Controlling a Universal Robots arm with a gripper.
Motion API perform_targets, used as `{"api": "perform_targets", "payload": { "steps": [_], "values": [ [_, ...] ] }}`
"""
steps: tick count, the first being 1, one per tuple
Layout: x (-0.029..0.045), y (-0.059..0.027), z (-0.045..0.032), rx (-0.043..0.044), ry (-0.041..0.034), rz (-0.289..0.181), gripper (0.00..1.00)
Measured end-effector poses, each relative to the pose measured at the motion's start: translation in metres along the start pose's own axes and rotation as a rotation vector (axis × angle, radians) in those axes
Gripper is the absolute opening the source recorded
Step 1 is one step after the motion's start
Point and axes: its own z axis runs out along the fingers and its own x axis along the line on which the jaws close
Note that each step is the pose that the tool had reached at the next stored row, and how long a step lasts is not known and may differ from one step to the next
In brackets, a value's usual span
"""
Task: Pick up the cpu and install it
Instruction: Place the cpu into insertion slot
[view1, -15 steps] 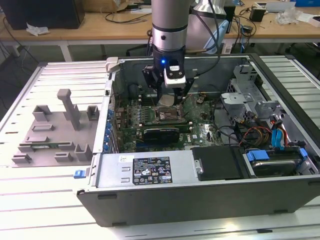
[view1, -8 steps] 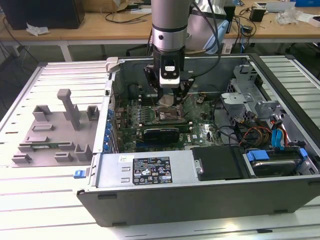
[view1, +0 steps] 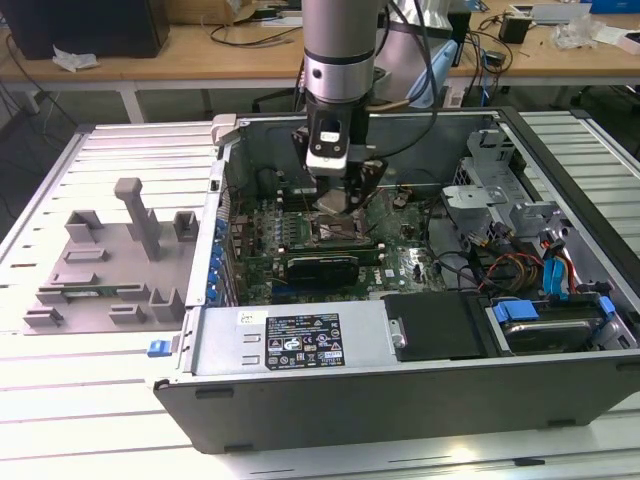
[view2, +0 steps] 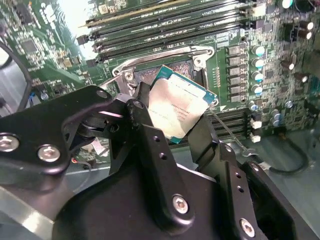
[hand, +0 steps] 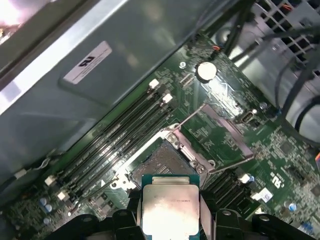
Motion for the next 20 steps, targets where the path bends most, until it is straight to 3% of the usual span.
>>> {"api": "perform_targets", "payload": {
  "steps": [3, 20],
  "values": [
    [0.0, 0.0, 0.0002, 0.0, -0.0021, 0.045, 0.55],
    [0.0, -0.0001, 0.0017, -0.0005, -0.0177, 0.4, 0.55]
  ]
}}
